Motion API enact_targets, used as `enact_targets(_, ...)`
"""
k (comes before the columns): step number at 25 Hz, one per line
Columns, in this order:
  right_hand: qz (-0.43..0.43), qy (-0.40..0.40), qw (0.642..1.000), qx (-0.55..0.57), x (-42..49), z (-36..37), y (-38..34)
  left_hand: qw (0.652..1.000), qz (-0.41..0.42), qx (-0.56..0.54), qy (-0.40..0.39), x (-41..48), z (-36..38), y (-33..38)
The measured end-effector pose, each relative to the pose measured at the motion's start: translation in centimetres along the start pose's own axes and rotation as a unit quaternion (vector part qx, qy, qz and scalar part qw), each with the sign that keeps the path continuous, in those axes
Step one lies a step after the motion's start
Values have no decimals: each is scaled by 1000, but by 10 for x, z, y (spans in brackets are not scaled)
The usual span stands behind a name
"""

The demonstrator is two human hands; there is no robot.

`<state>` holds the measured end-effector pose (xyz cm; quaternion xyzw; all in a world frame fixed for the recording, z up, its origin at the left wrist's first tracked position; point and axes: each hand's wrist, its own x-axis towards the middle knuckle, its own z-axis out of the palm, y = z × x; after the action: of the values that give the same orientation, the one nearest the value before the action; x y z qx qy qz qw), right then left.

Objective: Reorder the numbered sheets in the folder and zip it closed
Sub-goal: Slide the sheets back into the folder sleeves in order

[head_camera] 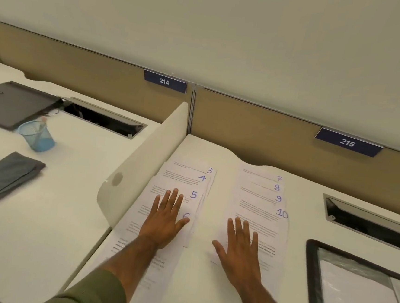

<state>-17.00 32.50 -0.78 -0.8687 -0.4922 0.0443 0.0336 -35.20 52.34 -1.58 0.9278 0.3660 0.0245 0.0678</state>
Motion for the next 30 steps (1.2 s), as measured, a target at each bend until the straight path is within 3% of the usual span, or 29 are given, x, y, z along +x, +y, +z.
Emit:
enact_targets(7,13,-20,1000,-19,52,3,-57,999,-3,-37,-10,42,15,-68)
enact_targets(14,38,-50,998,7,149,-11,-67,998,1,-52,-35,55,32,-77)
enact_targets(21,22,-88,995,41,242,-14,-69,999,-1,-47,-13,58,39,-78)
enact_targets(30,44,-140,988,45,279,-1,-72,999,-7,-41,-12,62,40,-80)
